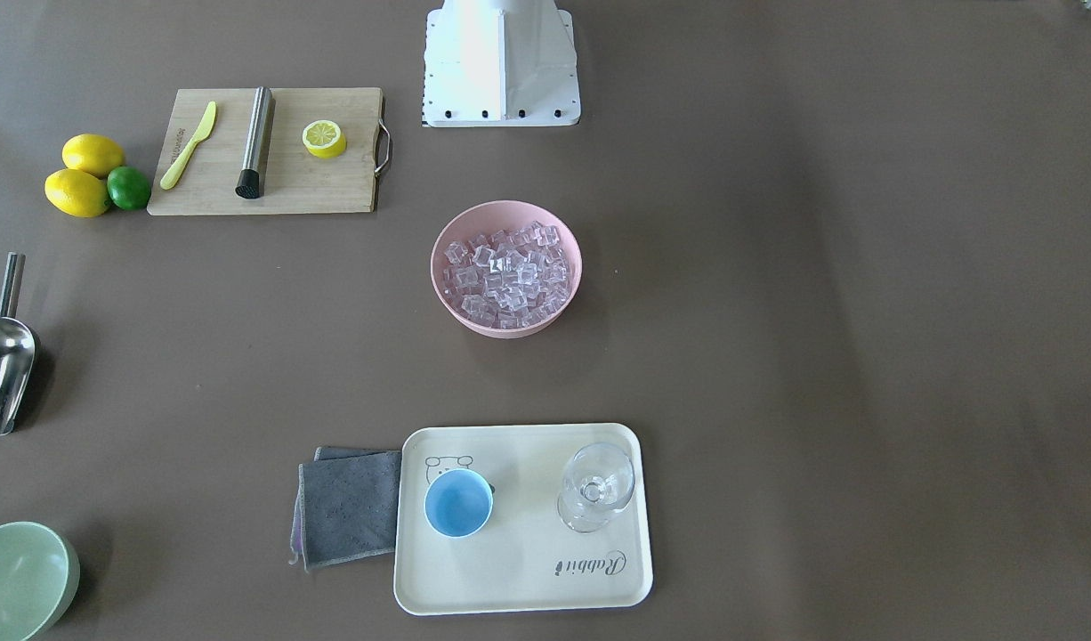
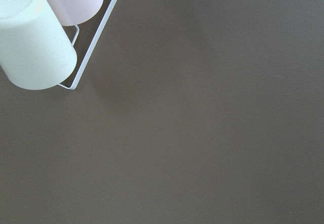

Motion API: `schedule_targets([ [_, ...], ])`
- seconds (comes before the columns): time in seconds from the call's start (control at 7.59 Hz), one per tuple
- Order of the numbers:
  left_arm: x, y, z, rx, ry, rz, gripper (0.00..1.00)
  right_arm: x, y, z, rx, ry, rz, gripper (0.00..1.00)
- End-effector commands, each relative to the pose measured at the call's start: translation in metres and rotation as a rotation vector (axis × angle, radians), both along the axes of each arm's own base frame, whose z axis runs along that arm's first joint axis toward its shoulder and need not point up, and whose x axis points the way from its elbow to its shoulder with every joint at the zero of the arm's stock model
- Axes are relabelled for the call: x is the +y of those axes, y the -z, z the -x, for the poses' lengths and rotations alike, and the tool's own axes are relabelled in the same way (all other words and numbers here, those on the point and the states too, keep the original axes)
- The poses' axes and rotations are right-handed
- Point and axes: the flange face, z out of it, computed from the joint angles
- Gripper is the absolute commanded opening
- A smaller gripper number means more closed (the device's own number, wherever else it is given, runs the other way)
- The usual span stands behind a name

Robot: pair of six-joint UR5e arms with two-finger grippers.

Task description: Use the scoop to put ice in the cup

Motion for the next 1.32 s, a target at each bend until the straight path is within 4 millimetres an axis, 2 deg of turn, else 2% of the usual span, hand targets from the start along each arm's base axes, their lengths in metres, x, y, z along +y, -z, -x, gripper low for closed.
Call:
schedule_targets([
  [0.0,0.000,0.000,0.000,0.000,0.000,-0.001,0.99,0.004,-0.003,0.000,-0.003,-0.001,0.008,1.00],
  [0.53,-0.001,0.009,0.000,0.007,-0.001,-0.022,0.99,0.002,0.000,0.000,-0.003,-0.001,0.000,1.00],
  [0.79,-0.003,0.022,-0.001,0.009,-0.004,-0.051,0.99,-0.003,0.008,0.001,-0.014,-0.003,-0.016,1.00],
  [0.92,-0.004,0.039,-0.007,0.015,-0.014,-0.082,0.99,-0.004,0.014,0.002,-0.029,-0.037,0.004,1.00],
  [1.05,-0.010,0.071,-0.012,0.035,-0.024,-0.140,0.99,-0.002,0.032,0.002,-0.028,-0.095,0.019,1.00],
  [1.19,-0.019,0.091,-0.020,0.070,-0.043,-0.172,0.99,-0.002,0.040,0.003,-0.034,-0.131,0.038,1.00],
])
